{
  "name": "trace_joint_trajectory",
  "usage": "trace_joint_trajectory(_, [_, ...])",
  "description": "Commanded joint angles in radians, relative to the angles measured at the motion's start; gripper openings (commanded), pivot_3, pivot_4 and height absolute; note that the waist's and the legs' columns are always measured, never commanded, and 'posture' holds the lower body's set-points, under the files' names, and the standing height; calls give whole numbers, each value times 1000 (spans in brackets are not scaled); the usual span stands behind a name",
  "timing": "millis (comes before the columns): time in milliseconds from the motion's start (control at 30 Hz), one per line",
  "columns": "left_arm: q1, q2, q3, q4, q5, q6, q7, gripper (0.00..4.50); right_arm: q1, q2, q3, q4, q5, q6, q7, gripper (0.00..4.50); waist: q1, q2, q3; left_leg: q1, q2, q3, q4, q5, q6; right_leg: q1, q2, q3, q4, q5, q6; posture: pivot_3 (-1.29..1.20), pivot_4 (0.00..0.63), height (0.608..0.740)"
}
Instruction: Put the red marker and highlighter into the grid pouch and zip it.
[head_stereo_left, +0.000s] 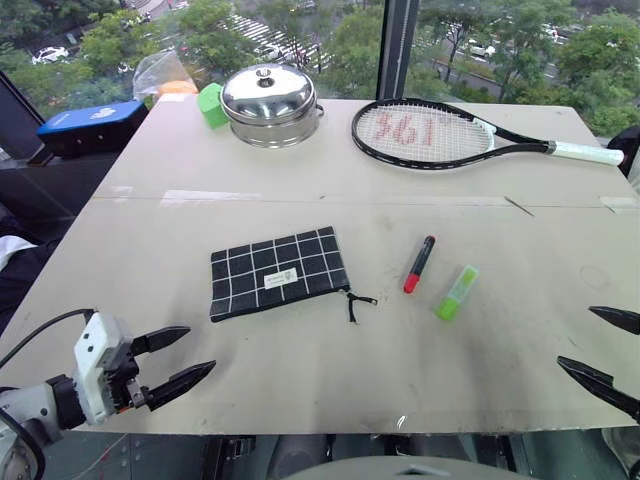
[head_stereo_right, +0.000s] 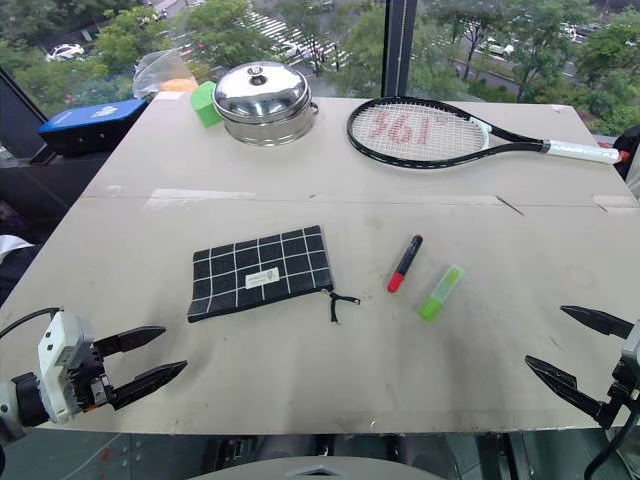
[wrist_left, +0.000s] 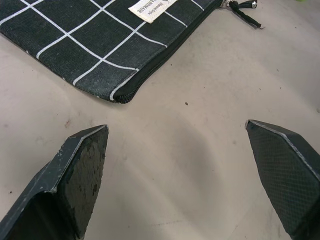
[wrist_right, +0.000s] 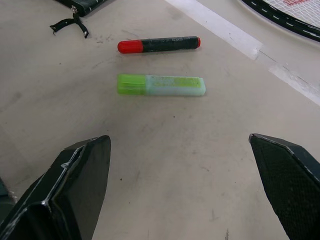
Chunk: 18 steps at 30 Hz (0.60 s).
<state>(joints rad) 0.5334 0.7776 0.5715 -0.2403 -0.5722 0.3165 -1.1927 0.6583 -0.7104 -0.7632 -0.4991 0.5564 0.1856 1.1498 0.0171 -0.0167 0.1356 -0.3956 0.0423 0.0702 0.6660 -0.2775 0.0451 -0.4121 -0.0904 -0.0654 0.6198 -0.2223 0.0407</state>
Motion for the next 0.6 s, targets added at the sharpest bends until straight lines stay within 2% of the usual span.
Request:
trace_joint_trajectory(33, [-52,-16,11,8,-22,9,50,4463,-21,22,10,-50,30,-22,-27,4500,0,0,0,0,0,0,0,0,0,0,0,0,0,0,0,0,150,740])
trace_joint_trajectory(133, [-154,-38,-9,24,-38,84,154,4463,-79,71,101,-151,80,-16,-82,4500,3,1,0,0,0,-1,0,0,0,0,0,0,0,0,0,0,150,740])
trace_joint_trajectory(200, [-170,-35,-19,51,4,53,153,4463,-97,80,139,-187,106,-17,-77,4500,1,1,0,0,1,-2,1,0,0,0,1,0,2,0,0,0,150,740])
trace_joint_trajectory(433, [-289,65,-58,444,303,-652,38,4463,-161,3,279,-308,160,20,-47,4500,0,-1,-1,0,1,1,0,1,4,-1,3,-1,0,2,-5,0,150,740])
trace_joint_trajectory(600, [-460,84,-228,719,476,-1121,36,4463,-245,-22,394,-357,173,45,-90,4500,12,-2,-1,-1,-1,1,1,1,3,0,-2,-1,0,2,-6,0,150,740])
